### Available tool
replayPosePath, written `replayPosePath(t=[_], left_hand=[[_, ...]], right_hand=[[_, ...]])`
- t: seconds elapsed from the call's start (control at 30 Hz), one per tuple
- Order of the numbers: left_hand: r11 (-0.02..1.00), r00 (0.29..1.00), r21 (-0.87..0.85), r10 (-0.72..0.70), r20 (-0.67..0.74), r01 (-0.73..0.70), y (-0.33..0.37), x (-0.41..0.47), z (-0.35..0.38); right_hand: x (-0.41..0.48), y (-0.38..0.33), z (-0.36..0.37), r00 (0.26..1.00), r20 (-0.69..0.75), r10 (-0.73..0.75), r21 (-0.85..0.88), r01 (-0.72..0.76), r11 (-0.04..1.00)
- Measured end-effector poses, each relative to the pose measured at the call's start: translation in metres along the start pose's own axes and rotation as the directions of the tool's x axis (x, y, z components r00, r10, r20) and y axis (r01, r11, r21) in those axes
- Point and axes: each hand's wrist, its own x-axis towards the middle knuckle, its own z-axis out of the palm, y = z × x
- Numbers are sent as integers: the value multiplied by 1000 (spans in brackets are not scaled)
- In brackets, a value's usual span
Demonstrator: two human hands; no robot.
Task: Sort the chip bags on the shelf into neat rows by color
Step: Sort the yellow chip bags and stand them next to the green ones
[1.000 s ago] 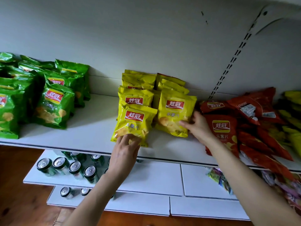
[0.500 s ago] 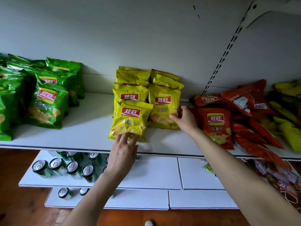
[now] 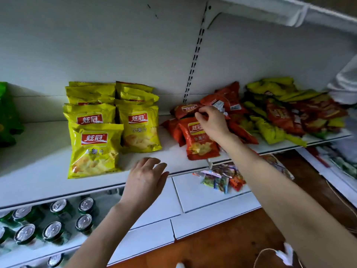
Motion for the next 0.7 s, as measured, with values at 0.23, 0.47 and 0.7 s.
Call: replayPosePath(t=[0.23, 0.47, 0.7], left_hand=[[992, 993, -30, 118, -7, -119, 61, 54, 33], [987, 988, -51, 152, 9, -152, 156, 130, 96], [990, 991, -41, 132, -5, -132, 212, 179, 133]], right_hand=[[-4, 93, -65, 988, -82, 129, -72, -135, 988], [5, 218, -138, 977, -116, 181, -86, -191, 978], [31, 285, -170, 981, -107, 161, -69, -169, 983]])
